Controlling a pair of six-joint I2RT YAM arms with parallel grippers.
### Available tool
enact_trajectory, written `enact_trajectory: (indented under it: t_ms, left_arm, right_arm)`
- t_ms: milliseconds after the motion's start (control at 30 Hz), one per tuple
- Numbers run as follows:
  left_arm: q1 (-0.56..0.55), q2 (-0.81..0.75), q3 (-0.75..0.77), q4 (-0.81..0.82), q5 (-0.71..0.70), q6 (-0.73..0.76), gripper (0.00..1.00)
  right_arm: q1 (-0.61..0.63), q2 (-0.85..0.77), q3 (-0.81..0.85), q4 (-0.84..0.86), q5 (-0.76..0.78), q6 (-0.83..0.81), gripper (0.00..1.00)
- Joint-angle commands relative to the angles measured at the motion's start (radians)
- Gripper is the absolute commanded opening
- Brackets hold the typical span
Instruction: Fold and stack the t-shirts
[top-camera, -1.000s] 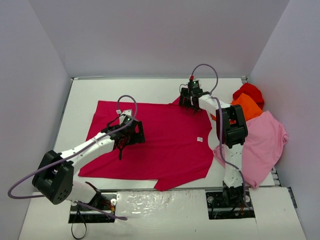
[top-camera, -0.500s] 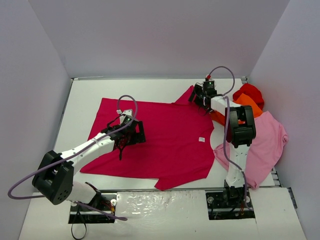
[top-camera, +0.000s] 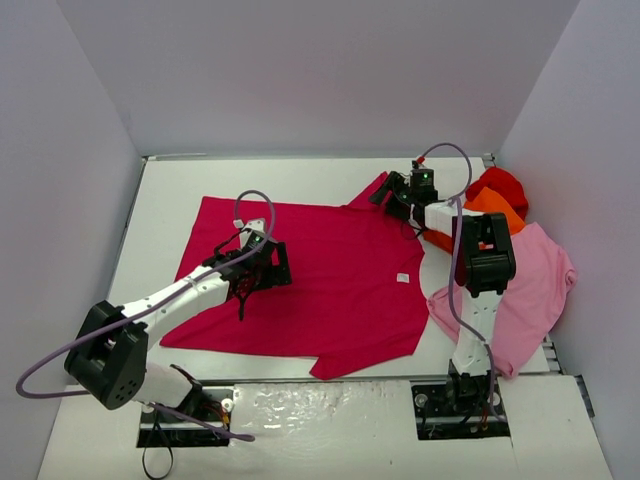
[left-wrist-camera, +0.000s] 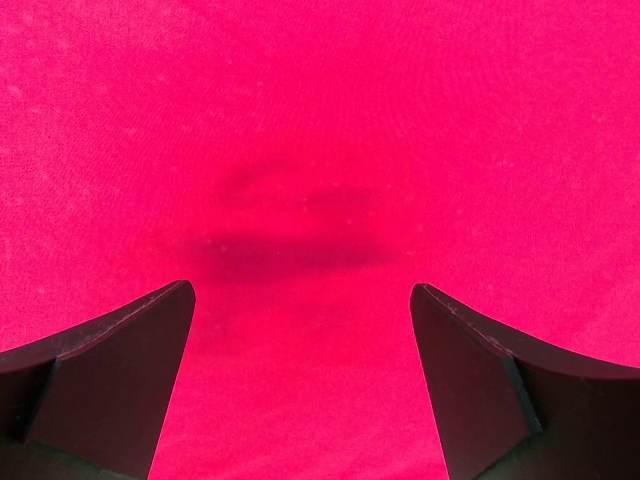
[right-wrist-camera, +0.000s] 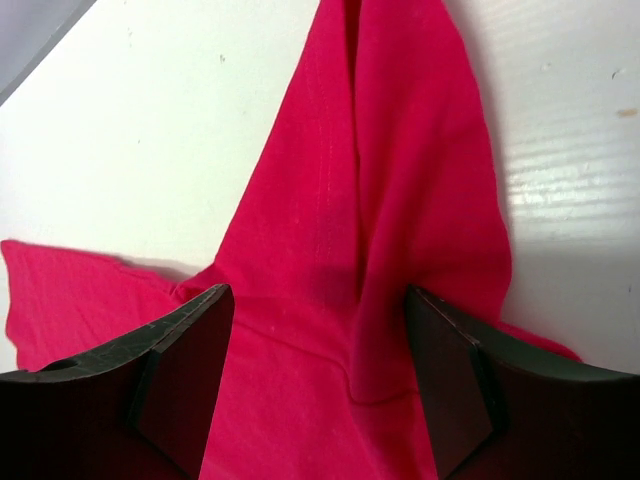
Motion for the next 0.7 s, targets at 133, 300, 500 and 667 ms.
enact_trajectory:
  t_ms: [133,300,500,667]
  left_arm:
    - [-0.007,-0.013,0.014,0.04,-0.005,-0.001,0.88]
    - [-0.008,-0.023,0.008,0.043,-0.007,-0.001,0.88]
    - [-0.009,-0.031,0.004,0.04,-0.007,-0.004,0.88]
    - [-0.01,-0.038,-0.008,0.04,-0.015,-0.007,0.88]
  right_arm:
    - [0.024,-0.151,0.039,-0.13,0.131,-0.086,0.64]
    - [0.005,-0.186,0.036,-0.239,0.272,-0.163,0.63]
    - [0.004,-0.218,0.037,-0.214,0.312,-0.185,0.63]
    - [0.006,-0.212,0.052,-0.131,0.122,-0.111,0.64]
